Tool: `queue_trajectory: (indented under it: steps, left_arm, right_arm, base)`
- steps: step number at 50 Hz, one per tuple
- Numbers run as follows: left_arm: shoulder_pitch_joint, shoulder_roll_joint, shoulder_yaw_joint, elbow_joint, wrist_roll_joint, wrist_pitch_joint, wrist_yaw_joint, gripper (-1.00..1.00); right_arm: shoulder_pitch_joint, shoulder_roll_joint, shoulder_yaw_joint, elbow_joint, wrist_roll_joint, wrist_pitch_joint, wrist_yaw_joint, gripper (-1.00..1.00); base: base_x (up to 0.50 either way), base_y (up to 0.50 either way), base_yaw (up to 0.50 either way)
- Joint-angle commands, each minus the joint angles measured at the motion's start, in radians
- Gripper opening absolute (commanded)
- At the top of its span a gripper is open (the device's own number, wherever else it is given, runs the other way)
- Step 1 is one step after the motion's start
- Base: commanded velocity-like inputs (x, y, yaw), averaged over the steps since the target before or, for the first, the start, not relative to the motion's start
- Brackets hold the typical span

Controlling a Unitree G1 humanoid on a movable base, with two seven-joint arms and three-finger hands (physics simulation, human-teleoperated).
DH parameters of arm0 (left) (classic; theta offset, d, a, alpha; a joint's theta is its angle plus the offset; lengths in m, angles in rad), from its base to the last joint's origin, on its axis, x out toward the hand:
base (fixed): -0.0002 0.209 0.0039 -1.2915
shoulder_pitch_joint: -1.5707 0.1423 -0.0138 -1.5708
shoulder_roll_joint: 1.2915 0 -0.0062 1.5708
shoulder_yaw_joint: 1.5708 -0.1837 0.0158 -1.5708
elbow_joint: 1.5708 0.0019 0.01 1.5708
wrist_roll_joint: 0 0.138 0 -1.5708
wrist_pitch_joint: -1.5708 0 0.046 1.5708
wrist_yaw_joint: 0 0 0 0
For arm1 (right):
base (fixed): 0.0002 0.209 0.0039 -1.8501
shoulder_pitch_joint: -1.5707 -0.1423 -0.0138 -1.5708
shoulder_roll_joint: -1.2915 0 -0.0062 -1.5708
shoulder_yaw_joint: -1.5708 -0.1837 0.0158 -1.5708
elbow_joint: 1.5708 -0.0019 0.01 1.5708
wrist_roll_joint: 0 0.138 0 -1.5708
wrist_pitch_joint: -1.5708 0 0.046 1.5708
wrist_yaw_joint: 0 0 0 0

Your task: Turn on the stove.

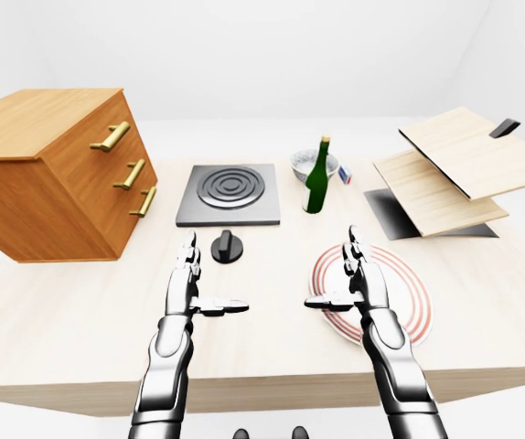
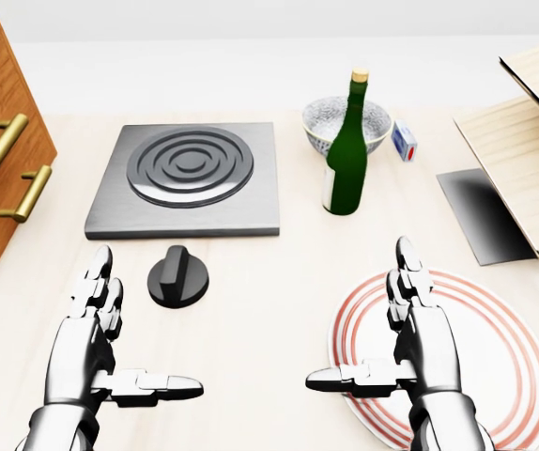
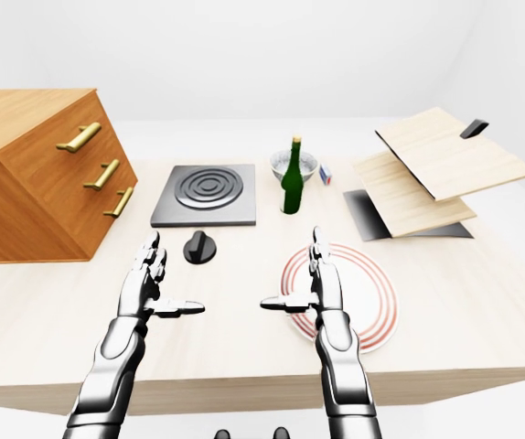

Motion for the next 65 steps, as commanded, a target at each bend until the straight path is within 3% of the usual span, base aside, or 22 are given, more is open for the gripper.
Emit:
queue_trajectory:
  steps: [1, 22, 23, 34, 39, 41, 42, 43, 48, 65]
  left_arm:
    - [-0.008, 0.002, 0.002, 0.013, 0.002, -0.002, -0.002, 1.0]
    - [-0.024, 0.006, 0.009, 0.043, -0.001, -0.003, 0.0, 1.0]
    - [-0.025, 0.006, 0.009, 0.045, -0.001, -0.003, 0.0, 1.0]
    - [-0.037, 0.008, 0.01, 0.072, -0.002, -0.003, 0.004, 1.0]
    - [-0.059, -0.002, -0.013, 0.173, 0.026, -0.061, 0.015, 1.0]
    - [-0.109, -0.002, -0.014, 0.301, 0.04, -0.095, 0.029, 1.0]
    - [-0.112, -0.001, -0.014, 0.309, 0.039, -0.098, 0.03, 1.0]
    - [-0.148, 0.0, -0.011, 0.397, 0.038, -0.134, 0.033, 1.0]
    - [-0.237, 0.005, -0.004, 0.614, 0.022, -0.134, 0.027, 1.0]
    - [-0.293, -0.013, -0.023, 0.806, 0.032, -0.134, 0.021, 1.0]
  right_arm:
    - [-0.008, -0.001, -0.003, 0.011, 0.005, -0.004, 0.007, 1.0]
    - [0.004, 0.001, -0.002, -0.009, 0.009, -0.006, 0.01, 1.0]
    - [0.019, 0.001, 0.002, -0.025, 0.002, -0.018, 0.009, 1.0]
    - [0.013, 0.0, -0.005, -0.024, 0.008, -0.016, 0.01, 1.0]
    - [0.005, -0.003, -0.011, -0.018, 0.014, -0.015, 0.011, 1.0]
    - [0.006, -0.004, -0.014, -0.027, 0.019, -0.007, 0.012, 1.0]
    - [0.006, -0.004, -0.014, -0.028, 0.019, -0.007, 0.011, 1.0]
    - [0.009, -0.004, -0.013, -0.033, 0.02, -0.01, 0.015, 1.0]
    - [0.006, -0.004, -0.015, -0.034, 0.023, -0.007, 0.016, 1.0]
    - [0.001, -0.006, -0.019, -0.033, 0.027, -0.003, 0.016, 1.0]
  base:
    - [0.5, 0.0, 0.0]
    - [0.5, 0.0, 0.0]
    - [0.0, 0.0, 0.0]
    - [0.0, 0.0, 0.0]
    - [0.0, 0.0, 0.0]
    - [0.0, 0.0, 0.0]
    - [0.0, 0.0, 0.0]
    - [0.0, 0.0, 0.0]
    - [0.0, 0.0, 0.0]
    - [0.0, 0.0, 0.0]
